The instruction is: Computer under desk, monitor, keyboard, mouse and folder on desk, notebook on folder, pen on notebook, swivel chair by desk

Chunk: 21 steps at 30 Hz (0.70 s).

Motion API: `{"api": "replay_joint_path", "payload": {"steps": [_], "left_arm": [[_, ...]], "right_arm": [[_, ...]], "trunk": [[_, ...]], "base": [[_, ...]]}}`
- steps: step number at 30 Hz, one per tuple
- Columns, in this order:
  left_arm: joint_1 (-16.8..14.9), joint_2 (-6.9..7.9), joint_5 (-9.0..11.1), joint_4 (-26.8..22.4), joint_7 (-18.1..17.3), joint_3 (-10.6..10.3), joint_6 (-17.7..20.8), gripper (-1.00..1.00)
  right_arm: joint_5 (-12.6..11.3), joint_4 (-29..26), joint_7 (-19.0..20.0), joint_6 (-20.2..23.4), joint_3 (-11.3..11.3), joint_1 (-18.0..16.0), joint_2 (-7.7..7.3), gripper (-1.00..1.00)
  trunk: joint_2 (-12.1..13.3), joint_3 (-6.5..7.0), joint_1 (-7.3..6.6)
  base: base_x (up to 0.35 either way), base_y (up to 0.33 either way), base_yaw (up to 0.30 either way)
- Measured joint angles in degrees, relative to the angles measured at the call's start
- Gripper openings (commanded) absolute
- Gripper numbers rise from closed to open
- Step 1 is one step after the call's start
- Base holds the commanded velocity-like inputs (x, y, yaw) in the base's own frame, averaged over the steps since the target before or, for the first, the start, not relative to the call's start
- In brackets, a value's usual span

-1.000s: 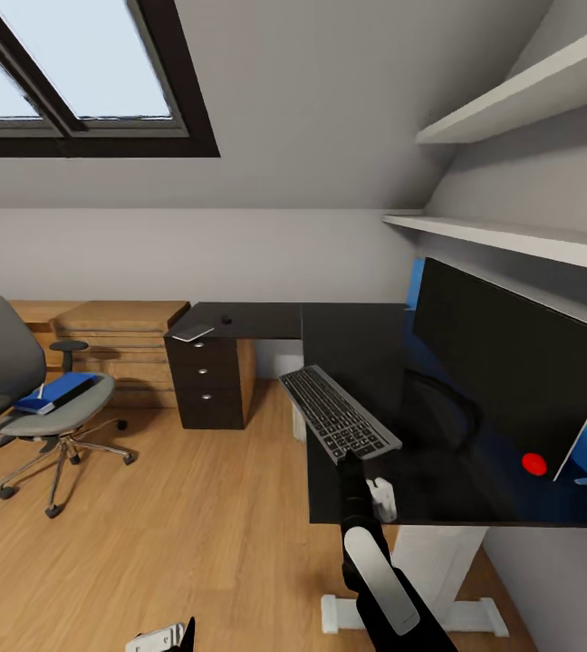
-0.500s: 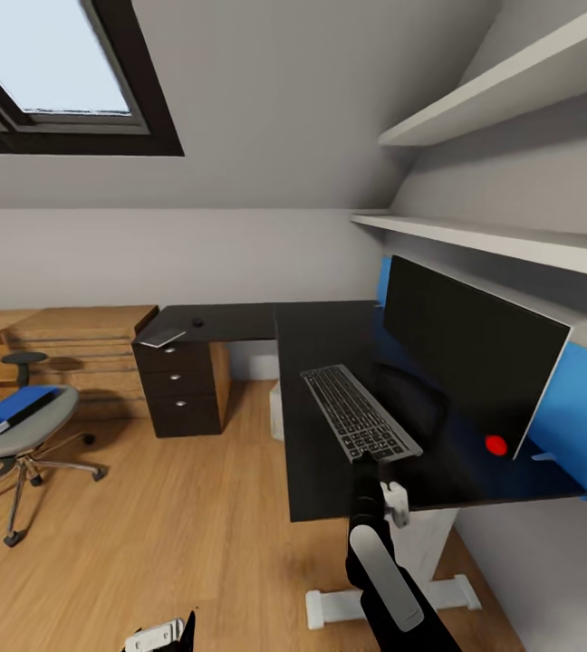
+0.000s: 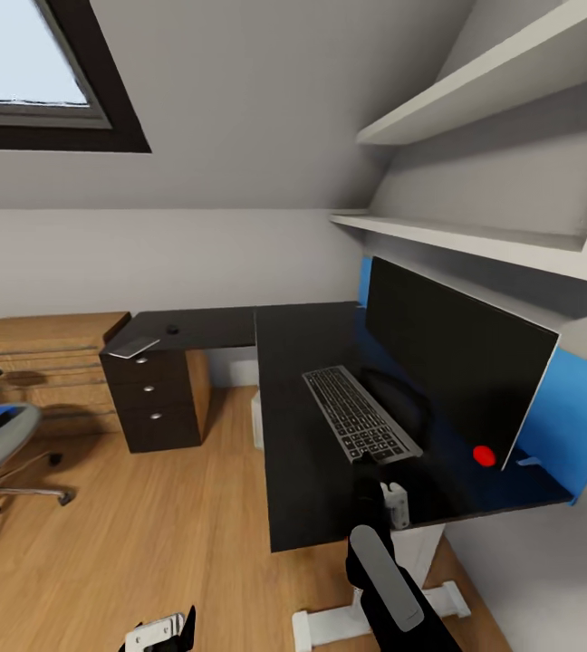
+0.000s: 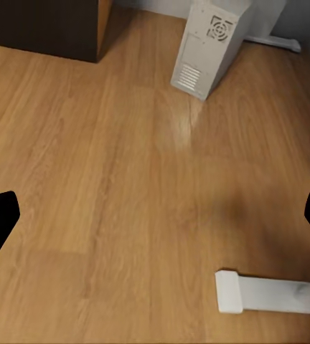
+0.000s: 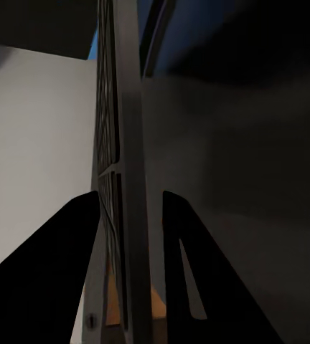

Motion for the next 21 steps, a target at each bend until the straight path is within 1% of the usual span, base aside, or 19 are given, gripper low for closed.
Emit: {"api": "replay_joint_path", "payload": {"steps": [5, 9, 12, 15, 21], "left_arm": [[0.0, 0.0, 0.0, 0.0, 0.0, 0.0, 0.0, 1.0], [0.0, 0.0, 0.0, 0.0, 0.0, 0.0, 0.0, 1.0], [0.0, 0.0, 0.0, 0.0, 0.0, 0.0, 0.0, 1.0], [0.0, 0.0, 0.0, 0.0, 0.0, 0.1, 0.1, 1.0], [0.0, 0.07, 0.1, -0.1, -0.1, 0.1, 0.1, 1.0]], "right_arm": [[-1.1, 0.0, 0.0, 0.0, 0.0, 0.0, 0.0, -1.0], [-1.5, 0.0, -0.1, 0.0, 0.0, 0.0, 0.0, -1.0], [-1.7, 0.1, -0.2, 0.1, 0.1, 0.0, 0.0, -1.0], [-2.4, 0.8, -0.3, 0.1, 0.1, 0.0, 0.0, -1.0], [-5.0, 2.2, -0.3, 0.1, 0.1, 0.0, 0.0, -1.0]], "trunk": [[0.0, 0.0, 0.0], [0.0, 0.0, 0.01], [0.0, 0.0, 0.03], [0.0, 0.0, 0.03], [0.0, 0.0, 0.03]], "base": [[0.318, 0.082, -0.001], [0.186, 0.164, 0.0], [0.066, 0.189, 0.0], [0.022, 0.188, 0.0], [0.006, 0.073, 0.0]]}}
